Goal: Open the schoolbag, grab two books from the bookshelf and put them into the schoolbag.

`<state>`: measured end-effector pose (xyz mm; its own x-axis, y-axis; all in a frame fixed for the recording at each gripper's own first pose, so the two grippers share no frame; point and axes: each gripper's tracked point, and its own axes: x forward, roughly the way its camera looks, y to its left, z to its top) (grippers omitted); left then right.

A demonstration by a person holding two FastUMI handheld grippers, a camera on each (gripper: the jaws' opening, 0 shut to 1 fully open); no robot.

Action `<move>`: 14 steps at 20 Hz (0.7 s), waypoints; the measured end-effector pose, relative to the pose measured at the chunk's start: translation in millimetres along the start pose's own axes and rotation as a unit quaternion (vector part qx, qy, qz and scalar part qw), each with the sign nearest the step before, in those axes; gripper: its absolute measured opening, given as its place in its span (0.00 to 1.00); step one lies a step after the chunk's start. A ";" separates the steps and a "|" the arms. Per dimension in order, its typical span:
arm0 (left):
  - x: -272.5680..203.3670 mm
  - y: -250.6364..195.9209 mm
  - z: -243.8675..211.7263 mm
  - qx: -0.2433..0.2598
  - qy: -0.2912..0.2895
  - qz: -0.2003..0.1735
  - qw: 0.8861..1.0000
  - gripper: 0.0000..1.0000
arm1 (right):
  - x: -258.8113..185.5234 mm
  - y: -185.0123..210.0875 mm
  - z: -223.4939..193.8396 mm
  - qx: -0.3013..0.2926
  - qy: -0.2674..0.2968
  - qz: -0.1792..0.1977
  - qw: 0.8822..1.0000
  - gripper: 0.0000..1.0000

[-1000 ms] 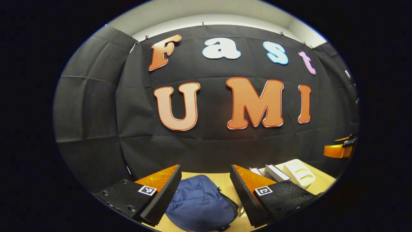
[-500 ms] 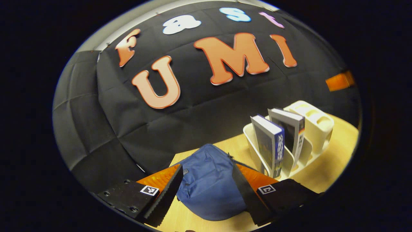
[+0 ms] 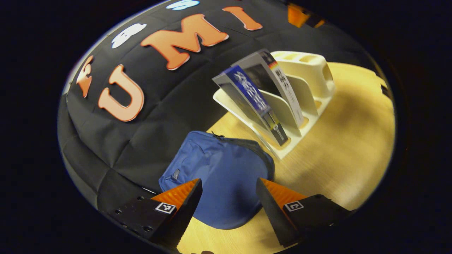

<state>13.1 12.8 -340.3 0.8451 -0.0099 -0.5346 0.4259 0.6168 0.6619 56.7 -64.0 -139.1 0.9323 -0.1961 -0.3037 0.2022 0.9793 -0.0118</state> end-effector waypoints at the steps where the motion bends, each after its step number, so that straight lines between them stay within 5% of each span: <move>1: 5.7 -5.6 -10.1 0.018 0.020 -0.008 1.000 0.95 | 2.6 -1.1 -2.8 0.000 0.006 -0.002 1.000 0.97; 8: 24.6 -28.8 -33.9 0.043 0.071 -0.051 0.995 0.97 | 15.0 5.8 -22.4 -0.005 0.036 0.002 0.999 0.97; 14: 37.3 -28.5 -51.9 0.046 0.102 -0.032 0.993 0.97 | 16.5 4.5 -24.0 -0.004 0.041 0.004 0.999 0.97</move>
<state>15.7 35.8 -406.3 0.7362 0.1175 -0.6665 0.5131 0.5453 0.6628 65.8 -61.6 -167.0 0.9063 -0.1846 -0.3803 0.1930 0.9811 -0.0162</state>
